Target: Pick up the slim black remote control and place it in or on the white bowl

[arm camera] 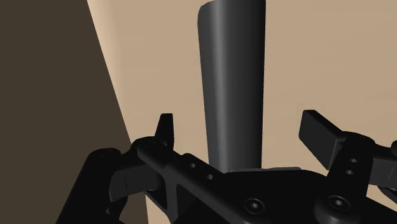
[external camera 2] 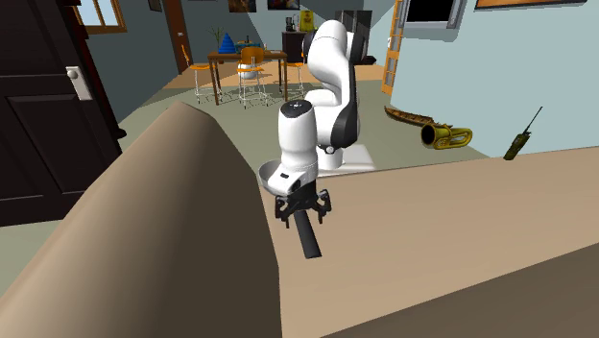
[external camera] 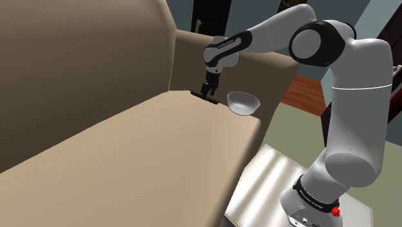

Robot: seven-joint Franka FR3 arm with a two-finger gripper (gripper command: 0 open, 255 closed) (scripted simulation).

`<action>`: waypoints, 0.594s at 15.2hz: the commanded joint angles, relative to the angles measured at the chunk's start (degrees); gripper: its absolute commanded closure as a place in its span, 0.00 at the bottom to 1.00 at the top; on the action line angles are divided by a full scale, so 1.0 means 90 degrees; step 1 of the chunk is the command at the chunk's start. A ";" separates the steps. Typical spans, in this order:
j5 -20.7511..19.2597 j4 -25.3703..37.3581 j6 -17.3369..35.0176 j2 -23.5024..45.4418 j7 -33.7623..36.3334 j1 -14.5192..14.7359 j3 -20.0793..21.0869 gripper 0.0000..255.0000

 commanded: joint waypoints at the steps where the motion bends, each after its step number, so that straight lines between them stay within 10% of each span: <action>1: 0.0000 -0.0001 0.0001 0.0000 0.0000 0.0000 0.0000 0.00; 2: 0.0000 0.0000 0.0001 0.0000 0.0000 0.0000 0.0000 0.00; 3: 0.0000 0.0000 0.0001 0.0000 0.0000 0.0000 0.0000 1.00; 9: -0.0001 -0.0013 0.0005 -0.0008 0.0000 0.0001 0.0000 1.00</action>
